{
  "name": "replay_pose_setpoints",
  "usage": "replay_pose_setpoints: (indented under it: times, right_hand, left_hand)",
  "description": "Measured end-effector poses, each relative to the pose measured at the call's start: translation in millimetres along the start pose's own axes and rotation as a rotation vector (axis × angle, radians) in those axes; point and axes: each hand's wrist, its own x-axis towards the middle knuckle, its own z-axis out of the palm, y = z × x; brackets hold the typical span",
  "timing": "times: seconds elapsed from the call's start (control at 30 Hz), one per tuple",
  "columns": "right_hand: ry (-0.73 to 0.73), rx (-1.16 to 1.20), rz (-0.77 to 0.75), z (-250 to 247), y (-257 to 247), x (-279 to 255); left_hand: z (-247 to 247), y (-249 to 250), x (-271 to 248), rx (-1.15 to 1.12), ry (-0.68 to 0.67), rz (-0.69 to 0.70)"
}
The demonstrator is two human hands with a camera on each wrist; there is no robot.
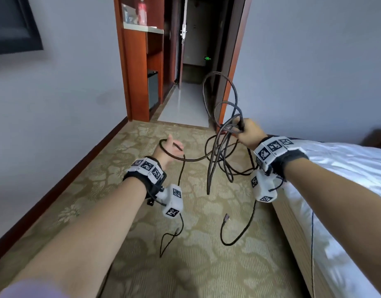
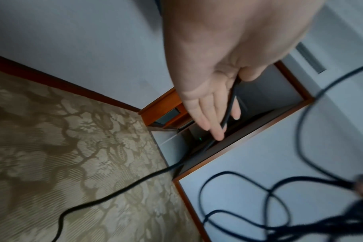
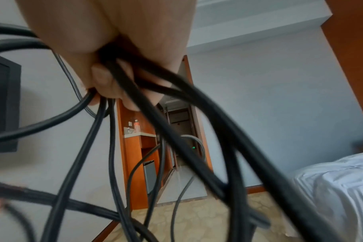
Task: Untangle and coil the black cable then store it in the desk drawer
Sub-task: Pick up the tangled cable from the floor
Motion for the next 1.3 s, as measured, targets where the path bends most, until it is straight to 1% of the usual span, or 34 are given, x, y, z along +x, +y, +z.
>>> replay_pose_setpoints:
  times: [0.1,0.17,0.23,0.33,0.4,0.5,0.57,0.6,0.67,0.73,0.8,0.9,0.97,1.03,1.1,1.17,1.23,1.3]
  right_hand:
    - [-0.12,-0.066,0.023,28,-15,-2]
    - [-0.191,-0.075,0.04,51,-28,-7]
    - [-0.22,-0.024,0.066,73,-44,-13]
    - [-0.224,0.055,0.086,103,-71,-21]
    - [-0.202,0.097,0.094,120,-92,-20]
    - [-0.138,0.231,0.114,138,-130,-17]
    - [-0.116,0.295,0.101,142,-156,-13]
    - [-0.096,0.299,0.079,140,-171,-11]
    - [0.0,0.301,0.017,131,-204,-1]
    - [0.109,0.306,-0.065,119,-240,7]
    - [0.166,0.326,-0.166,107,-284,9]
    - [0.183,0.392,-0.337,96,-352,-2]
    - [0.186,0.438,-0.425,96,-391,-13]
    - [0.158,0.482,-0.522,98,-428,-25]
    - [0.139,0.506,-0.616,98,-464,-40]
    - [0.121,0.549,-0.698,97,-500,-58]
    - [0.091,0.6,-0.777,97,-535,-77]
    - [0.07,0.651,-0.856,97,-566,-98]
  left_hand:
    - [1,40,-23,-0.055,-0.102,0.044]
    - [-1,62,-41,-0.065,-0.15,0.127]
    - [-8,79,-60,-0.082,-0.184,0.212]
    - [-28,96,-80,-0.045,-0.194,0.317]
    - [-45,106,-94,-0.04,-0.175,0.368]
    - [-76,122,-117,-0.059,-0.108,0.401]
    - [-99,134,-133,-0.055,-0.029,0.44]
    - [-113,139,-143,-0.037,0.03,0.472]
    - [-143,147,-160,0.024,0.144,0.546]
    - [-174,152,-178,0.082,0.233,0.544]
    - [-203,155,-197,0.099,0.325,0.53]
    - [-242,160,-230,0.011,0.455,0.516]
    - [-263,162,-251,0.014,0.557,0.462]
    - [-282,164,-272,0.055,0.629,0.402]
    - [-297,166,-293,0.114,0.647,0.347]
    - [-308,171,-316,0.094,0.632,0.316]
    - [-316,179,-338,0.056,0.629,0.345]
    - [-324,190,-361,0.088,0.681,0.387]
